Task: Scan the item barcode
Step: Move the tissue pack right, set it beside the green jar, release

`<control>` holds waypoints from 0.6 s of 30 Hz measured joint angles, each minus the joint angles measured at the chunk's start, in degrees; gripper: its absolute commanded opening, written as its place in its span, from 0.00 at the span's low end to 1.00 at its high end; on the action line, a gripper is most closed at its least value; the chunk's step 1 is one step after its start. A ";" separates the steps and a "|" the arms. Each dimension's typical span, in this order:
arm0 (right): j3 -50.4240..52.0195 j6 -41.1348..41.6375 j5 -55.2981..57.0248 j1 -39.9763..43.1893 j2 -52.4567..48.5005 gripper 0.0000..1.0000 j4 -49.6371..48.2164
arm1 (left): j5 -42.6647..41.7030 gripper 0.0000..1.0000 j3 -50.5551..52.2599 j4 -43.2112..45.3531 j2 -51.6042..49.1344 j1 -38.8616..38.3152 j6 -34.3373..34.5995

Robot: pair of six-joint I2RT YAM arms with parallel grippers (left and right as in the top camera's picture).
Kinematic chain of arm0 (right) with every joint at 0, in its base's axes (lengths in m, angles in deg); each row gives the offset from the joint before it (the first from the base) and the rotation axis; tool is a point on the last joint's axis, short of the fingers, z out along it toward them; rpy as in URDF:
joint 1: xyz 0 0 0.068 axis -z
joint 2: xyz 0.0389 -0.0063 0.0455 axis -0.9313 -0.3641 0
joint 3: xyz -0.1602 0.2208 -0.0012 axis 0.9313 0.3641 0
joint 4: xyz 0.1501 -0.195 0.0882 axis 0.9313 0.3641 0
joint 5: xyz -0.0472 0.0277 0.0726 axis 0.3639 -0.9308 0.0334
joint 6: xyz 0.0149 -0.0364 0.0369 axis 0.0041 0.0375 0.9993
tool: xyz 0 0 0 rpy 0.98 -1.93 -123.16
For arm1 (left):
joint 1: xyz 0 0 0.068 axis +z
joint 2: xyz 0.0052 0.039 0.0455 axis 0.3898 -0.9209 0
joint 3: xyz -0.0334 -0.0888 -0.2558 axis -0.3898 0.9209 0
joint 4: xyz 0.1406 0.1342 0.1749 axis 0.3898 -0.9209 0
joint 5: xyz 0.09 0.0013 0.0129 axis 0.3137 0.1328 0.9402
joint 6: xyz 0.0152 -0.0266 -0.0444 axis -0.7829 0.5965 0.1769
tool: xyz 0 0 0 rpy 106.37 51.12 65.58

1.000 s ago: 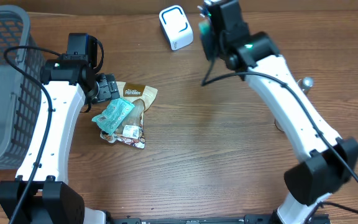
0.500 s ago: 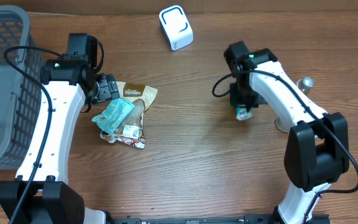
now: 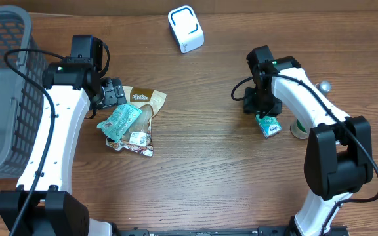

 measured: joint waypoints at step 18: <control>7.72 0.15 0.87 -0.90 0.00 0.39 -3.06 | 0.00 0.99 0.00 0.00 0.00 0.00 0.00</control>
